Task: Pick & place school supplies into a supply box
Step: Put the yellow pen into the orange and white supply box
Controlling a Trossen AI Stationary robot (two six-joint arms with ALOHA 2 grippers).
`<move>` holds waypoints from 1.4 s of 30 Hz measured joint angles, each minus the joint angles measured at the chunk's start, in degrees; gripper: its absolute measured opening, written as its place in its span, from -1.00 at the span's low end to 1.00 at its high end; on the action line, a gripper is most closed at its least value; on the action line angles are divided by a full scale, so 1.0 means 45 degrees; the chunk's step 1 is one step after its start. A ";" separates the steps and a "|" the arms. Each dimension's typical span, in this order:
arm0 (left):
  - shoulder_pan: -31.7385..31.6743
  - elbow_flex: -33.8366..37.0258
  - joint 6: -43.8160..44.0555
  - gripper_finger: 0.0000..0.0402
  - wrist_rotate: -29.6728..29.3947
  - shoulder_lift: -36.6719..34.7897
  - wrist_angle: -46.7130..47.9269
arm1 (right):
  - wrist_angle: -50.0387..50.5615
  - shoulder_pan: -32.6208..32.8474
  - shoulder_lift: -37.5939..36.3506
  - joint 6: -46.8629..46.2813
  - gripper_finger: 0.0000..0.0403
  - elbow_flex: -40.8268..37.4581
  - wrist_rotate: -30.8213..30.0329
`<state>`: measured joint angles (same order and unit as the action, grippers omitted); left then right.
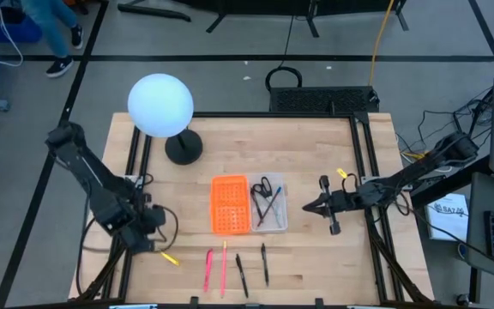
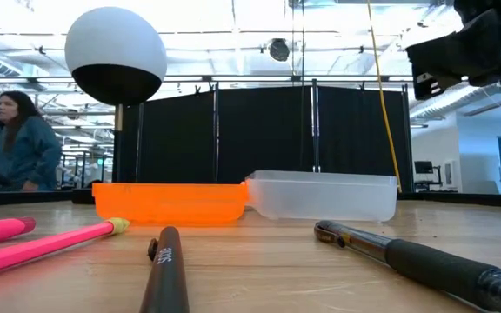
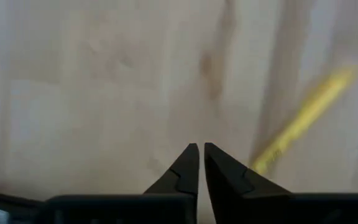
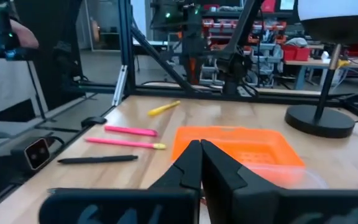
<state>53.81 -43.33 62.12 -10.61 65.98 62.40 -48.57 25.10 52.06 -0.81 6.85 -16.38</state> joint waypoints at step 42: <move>0.0241 -0.0024 -0.4912 -0.43 0.2886 0.5462 -0.4292 | -0.0104 0.0365 0.0562 -0.0556 -1.00 -0.0015 -0.0005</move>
<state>54.89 -43.44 40.01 2.38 90.56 43.09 -49.04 26.74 54.59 -3.31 6.79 -16.40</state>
